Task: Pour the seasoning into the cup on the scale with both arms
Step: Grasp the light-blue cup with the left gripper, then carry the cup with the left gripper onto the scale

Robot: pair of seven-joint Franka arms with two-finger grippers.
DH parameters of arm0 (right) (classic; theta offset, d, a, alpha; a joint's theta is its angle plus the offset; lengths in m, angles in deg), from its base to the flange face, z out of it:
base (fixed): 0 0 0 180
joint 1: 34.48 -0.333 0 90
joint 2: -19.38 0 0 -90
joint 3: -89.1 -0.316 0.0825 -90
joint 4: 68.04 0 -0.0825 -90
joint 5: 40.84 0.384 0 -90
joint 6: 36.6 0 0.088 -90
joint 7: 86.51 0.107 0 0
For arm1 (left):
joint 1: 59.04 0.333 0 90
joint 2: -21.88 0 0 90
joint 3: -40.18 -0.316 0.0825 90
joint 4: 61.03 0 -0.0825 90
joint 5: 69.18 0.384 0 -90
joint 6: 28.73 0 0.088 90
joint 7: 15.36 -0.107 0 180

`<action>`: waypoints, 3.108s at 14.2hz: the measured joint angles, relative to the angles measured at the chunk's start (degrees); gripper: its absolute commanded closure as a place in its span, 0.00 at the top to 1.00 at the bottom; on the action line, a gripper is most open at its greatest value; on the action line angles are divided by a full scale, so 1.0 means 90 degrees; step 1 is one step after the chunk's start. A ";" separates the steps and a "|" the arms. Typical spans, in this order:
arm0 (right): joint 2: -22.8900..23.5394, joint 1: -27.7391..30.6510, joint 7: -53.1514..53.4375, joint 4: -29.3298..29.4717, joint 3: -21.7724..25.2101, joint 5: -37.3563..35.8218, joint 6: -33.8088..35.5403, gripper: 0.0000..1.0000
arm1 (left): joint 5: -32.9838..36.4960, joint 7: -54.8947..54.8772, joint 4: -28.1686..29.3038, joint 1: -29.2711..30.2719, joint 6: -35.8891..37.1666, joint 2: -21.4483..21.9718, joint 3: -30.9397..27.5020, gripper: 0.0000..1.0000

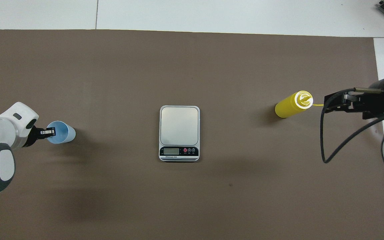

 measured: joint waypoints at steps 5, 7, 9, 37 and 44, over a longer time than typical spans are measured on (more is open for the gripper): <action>0.0000 0.0000 0.0000 0.0000 0.0000 0.0000 0.0000 1.00 | 0.0001 0.0332 -0.0135 0.0001 -0.0001 -0.0088 0.0023 0.04; 0.0000 0.0000 0.0000 0.0000 0.0000 0.0000 0.0000 1.00 | 0.0000 0.0791 -0.0238 -0.0013 -0.0001 -0.0131 0.0184 0.04; 0.0000 0.0000 0.0000 0.0000 0.0000 0.0000 0.0000 1.00 | -0.0001 0.1538 -0.0356 -0.0065 0.0001 -0.0174 0.0540 0.04; 0.0000 0.0001 0.0000 0.0000 0.0001 0.0000 0.0000 1.00 | 0.0833 0.7848 -0.3053 -0.0587 0.1715 -0.1577 0.3871 0.04; 0.0000 0.0001 0.0000 0.0000 0.0001 0.0000 0.0000 1.00 | 0.1198 0.7896 -0.3234 -0.0644 0.1760 -0.1971 0.4044 0.04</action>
